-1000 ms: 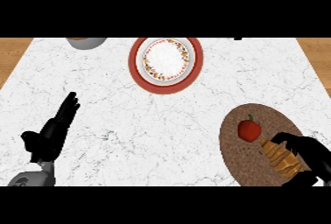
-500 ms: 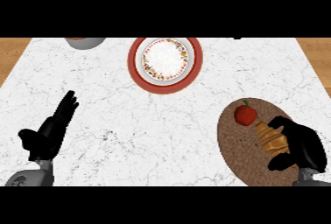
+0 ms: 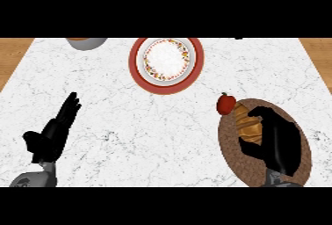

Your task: Pick the croissant from the placemat and place it in the plate

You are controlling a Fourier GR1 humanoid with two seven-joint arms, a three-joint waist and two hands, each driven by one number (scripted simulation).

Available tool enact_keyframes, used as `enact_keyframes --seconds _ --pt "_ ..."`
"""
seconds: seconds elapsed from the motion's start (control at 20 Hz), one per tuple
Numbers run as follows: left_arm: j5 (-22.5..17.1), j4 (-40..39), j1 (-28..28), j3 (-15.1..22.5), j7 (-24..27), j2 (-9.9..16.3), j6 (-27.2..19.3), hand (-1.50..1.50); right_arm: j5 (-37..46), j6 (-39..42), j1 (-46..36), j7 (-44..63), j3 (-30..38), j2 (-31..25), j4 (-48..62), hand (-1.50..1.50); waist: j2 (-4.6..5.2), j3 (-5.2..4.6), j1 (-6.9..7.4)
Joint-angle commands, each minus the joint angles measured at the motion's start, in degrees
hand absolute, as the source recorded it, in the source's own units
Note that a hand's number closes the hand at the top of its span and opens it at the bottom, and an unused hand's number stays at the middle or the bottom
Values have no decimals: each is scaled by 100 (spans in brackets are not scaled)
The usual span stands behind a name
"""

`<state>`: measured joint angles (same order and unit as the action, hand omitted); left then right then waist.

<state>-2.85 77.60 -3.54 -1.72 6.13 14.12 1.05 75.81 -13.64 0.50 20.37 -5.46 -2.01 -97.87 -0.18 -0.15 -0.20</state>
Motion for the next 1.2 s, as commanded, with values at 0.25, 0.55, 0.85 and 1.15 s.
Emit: enact_keyframes --seconds 0.25,0.55,0.85,1.15 --pt "83 -42 85 -17 112 -2 106 0 1241 -21 -626 937 -1044 198 -1259 150 9 10 25" --pt "30 -150 -20 -226 167 37 347 0 1104 -429 -956 1161 -1437 200 -641 150 17 15 36" --pt "80 -303 138 -264 476 21 393 0 825 501 -3143 1953 -1204 201 355 150 29 11 109" --pt "214 439 110 -14 -296 -162 205 0 -59 -31 -4032 1942 -1192 201 1847 150 31 16 136"
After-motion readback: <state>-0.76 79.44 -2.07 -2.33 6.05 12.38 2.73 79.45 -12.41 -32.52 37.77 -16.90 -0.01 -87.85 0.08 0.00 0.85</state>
